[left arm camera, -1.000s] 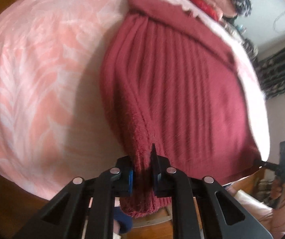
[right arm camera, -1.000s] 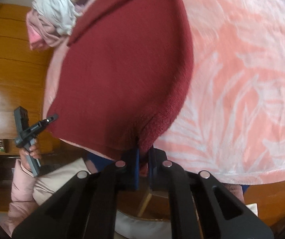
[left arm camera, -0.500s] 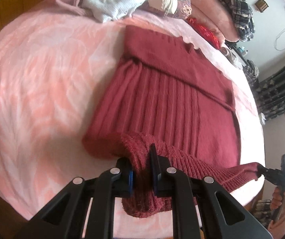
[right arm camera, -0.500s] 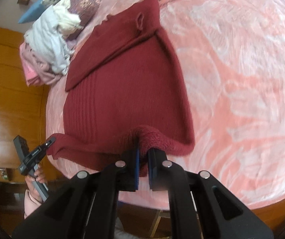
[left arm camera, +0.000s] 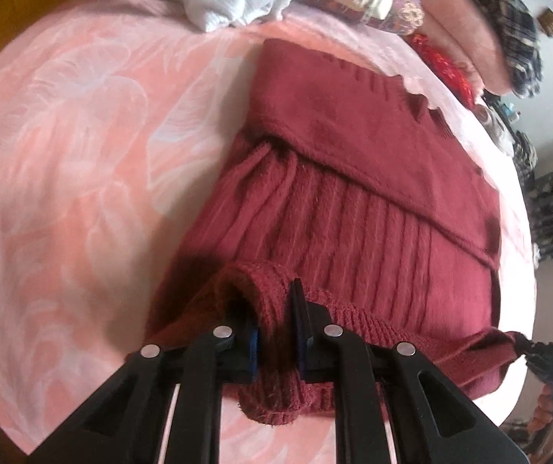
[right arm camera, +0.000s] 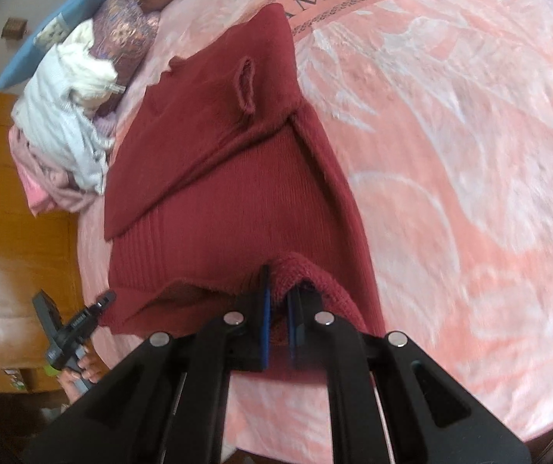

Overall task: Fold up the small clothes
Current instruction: 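Lift the hem with both tools and fold it toward the collar, then lay the folded hem on the sweater body and open both tools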

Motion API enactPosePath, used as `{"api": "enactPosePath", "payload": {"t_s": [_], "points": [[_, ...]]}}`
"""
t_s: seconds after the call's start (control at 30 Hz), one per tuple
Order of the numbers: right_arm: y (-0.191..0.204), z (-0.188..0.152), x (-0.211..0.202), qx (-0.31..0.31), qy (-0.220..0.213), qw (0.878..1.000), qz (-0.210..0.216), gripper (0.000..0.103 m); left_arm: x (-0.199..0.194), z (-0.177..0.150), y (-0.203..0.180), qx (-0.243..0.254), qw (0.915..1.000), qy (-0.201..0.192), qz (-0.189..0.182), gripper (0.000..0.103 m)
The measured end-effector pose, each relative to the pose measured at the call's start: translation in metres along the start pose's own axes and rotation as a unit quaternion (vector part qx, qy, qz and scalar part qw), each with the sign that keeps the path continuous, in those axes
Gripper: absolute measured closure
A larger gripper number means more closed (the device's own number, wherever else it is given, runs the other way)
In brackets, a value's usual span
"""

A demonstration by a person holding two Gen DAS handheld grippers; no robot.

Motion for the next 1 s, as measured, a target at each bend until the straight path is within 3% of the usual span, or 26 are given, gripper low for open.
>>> {"api": "enactPosePath", "payload": {"t_s": [0.1,0.17,0.27,0.3,0.37,0.4,0.5,0.57,0.7,0.87,1.0], "points": [[-0.009,0.016,0.005,0.002,-0.005,1.0,-0.01,0.088,0.014,0.013,0.0,-0.017,0.9996,0.021,-0.003,0.083],[-0.012,0.024,0.0,-0.009,-0.016,1.0,-0.02,0.074,0.013,0.018,0.002,-0.023,0.9992,0.031,-0.015,0.082],[-0.01,0.031,-0.008,-0.039,-0.024,0.999,-0.025,0.073,0.002,0.024,0.003,-0.009,0.9989,0.026,-0.036,0.079],[-0.008,0.031,-0.01,-0.052,-0.023,0.998,-0.023,0.071,-0.005,0.026,0.005,0.001,0.9993,0.015,-0.035,0.078],[-0.002,0.03,-0.015,-0.081,-0.022,0.996,-0.021,0.067,-0.017,0.032,0.01,0.006,0.9997,-0.013,-0.018,0.051],[0.001,0.029,-0.017,-0.098,-0.018,0.995,-0.021,0.066,-0.028,0.036,0.015,0.006,0.9991,-0.04,-0.008,0.047],[0.009,0.023,-0.015,-0.138,0.002,0.99,-0.016,0.061,-0.046,0.046,0.02,0.03,0.9955,-0.089,0.014,0.041],[0.014,0.02,-0.009,-0.169,0.017,0.985,-0.019,0.05,-0.047,0.049,0.018,0.05,0.9925,-0.107,0.029,0.036],[0.012,0.017,0.006,-0.186,0.038,0.981,-0.029,0.043,-0.029,0.048,0.001,0.092,0.9886,-0.109,0.048,0.034],[0.02,0.01,0.025,-0.222,0.067,0.973,-0.016,0.044,-0.006,0.04,-0.031,0.175,0.9732,-0.121,0.088,0.029],[0.021,0.012,0.039,-0.244,0.075,0.966,-0.039,0.038,0.007,0.037,-0.052,0.224,0.9583,-0.136,0.114,0.024]]}}
Point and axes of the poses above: each gripper's, at about its wrist camera, not at the fingertips, and x roughly the way its jaws point, y to its left, z to its top, the point moved 5 cm from there along x, roughly the way its jaws point, and after that the axes turned 14 degrees about z, right-handed, at the moved point
